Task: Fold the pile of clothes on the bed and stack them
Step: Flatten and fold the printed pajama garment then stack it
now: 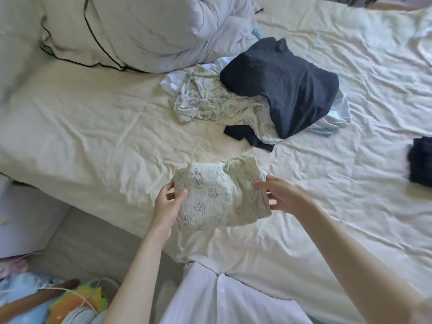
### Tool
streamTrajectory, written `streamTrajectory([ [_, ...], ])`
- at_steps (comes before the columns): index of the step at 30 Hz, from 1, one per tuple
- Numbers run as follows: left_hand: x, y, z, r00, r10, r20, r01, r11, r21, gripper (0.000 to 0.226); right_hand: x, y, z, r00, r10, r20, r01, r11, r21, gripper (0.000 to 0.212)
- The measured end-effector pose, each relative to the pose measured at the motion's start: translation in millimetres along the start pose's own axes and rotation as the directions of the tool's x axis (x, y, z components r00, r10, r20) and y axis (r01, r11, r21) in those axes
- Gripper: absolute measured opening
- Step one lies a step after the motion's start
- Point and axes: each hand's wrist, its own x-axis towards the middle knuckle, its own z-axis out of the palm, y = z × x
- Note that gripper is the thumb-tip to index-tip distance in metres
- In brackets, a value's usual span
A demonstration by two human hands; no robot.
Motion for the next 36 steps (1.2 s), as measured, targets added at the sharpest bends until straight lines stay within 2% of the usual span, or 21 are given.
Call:
streamTrajectory([
  [5, -65.5, 1.2, -0.1, 0.998, 0.068, 0.016, -0.067, 0.998, -0.017, 0.031, -67.4, 26.6, -9.9, 0.996, -0.089, -0.018, 0.089, 0.996, 0.032, 0.021],
  [10, -115.3, -15.7, 12.5, 0.993, 0.092, 0.071, -0.094, 0.995, 0.029, 0.029, -118.6, 82.8, -19.6, 0.991, -0.089, -0.101, 0.098, 0.991, 0.092, 0.017],
  [15, -136.0, -33.4, 33.9, 0.970, 0.058, 0.238, -0.092, 0.987, 0.135, 0.028, -157.2, 147.2, -36.2, 0.977, -0.033, -0.212, 0.081, 0.972, 0.222, 0.021],
  [20, -147.3, -45.5, 68.1, 0.900, 0.042, 0.434, -0.169, 0.951, 0.258, 0.029, -198.3, 212.6, -43.8, 0.947, 0.004, -0.323, 0.126, 0.916, 0.382, 0.023],
  [23, -161.2, -59.5, 91.3, 0.856, 0.045, 0.514, -0.234, 0.922, 0.309, 0.028, -221.6, 253.4, -48.7, 0.926, 0.038, -0.375, 0.157, 0.864, 0.478, 0.023],
  [27, -201.2, -84.1, 127.2, 0.796, -0.015, 0.605, -0.251, 0.902, 0.352, 0.028, -258.7, 313.0, -64.6, 0.885, 0.099, -0.454, 0.201, 0.799, 0.566, 0.022],
  [31, -246.6, -98.6, 175.6, 0.709, -0.050, 0.703, -0.329, 0.859, 0.393, 0.029, -299.8, 363.5, -96.2, 0.826, 0.169, -0.537, 0.268, 0.721, 0.639, 0.019],
  [36, -301.8, -110.0, 265.8, 0.609, -0.055, 0.792, -0.444, 0.804, 0.397, 0.035, -347.3, 414.9, -160.2, 0.781, 0.182, -0.597, 0.361, 0.648, 0.670, 0.020],
])
